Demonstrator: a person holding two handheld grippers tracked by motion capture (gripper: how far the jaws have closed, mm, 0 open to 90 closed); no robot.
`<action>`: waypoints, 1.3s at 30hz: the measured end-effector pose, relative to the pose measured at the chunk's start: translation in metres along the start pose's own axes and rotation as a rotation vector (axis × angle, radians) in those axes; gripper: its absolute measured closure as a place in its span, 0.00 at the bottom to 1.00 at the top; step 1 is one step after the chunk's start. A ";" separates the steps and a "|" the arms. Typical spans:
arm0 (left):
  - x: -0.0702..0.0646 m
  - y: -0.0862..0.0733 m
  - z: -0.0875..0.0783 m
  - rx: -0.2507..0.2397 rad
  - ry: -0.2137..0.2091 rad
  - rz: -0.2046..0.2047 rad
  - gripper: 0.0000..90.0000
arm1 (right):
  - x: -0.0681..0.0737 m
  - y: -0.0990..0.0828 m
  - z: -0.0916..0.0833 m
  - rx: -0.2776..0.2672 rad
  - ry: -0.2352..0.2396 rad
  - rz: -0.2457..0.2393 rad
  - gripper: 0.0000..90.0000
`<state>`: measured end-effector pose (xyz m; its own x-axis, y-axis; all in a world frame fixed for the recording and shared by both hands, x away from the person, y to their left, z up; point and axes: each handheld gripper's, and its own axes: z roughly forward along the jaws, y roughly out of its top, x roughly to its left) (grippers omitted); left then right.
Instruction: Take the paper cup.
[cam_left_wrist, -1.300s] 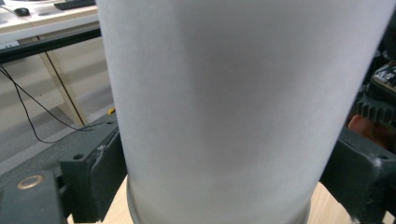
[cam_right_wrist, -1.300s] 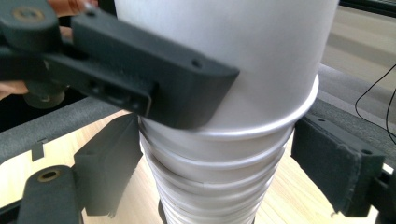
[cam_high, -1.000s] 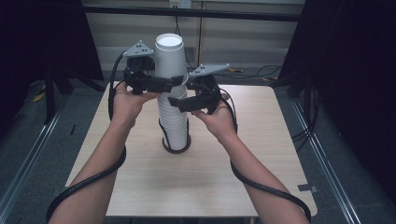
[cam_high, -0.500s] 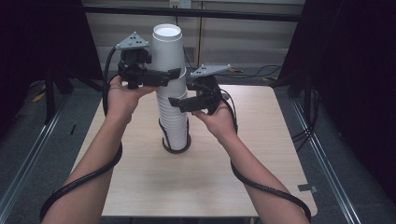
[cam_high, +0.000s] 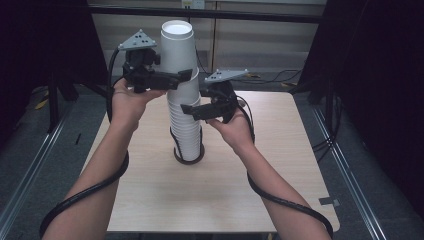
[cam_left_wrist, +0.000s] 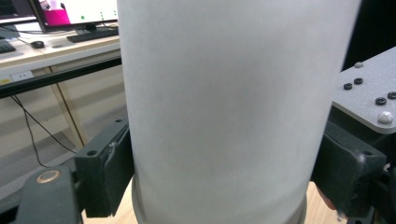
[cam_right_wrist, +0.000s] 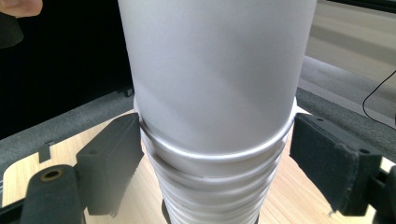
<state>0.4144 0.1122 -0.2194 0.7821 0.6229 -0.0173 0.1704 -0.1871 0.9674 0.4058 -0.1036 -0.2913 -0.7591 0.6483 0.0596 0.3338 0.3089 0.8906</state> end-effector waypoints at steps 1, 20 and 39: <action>0.000 0.000 0.000 -0.002 -0.001 -0.002 0.18 | 0.000 0.000 0.000 0.001 -0.002 -0.001 0.19; 0.002 0.014 -0.009 -0.037 -0.003 -0.001 0.18 | 0.001 0.000 -0.002 0.005 -0.007 -0.012 0.20; 0.003 0.025 -0.016 -0.068 -0.009 -0.011 0.19 | 0.000 0.000 -0.002 0.007 -0.002 -0.010 0.20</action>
<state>0.4115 0.1217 -0.1909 0.7857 0.6179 -0.0302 0.1383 -0.1279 0.9821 0.4049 -0.1046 -0.2904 -0.7612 0.6466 0.0493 0.3297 0.3205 0.8880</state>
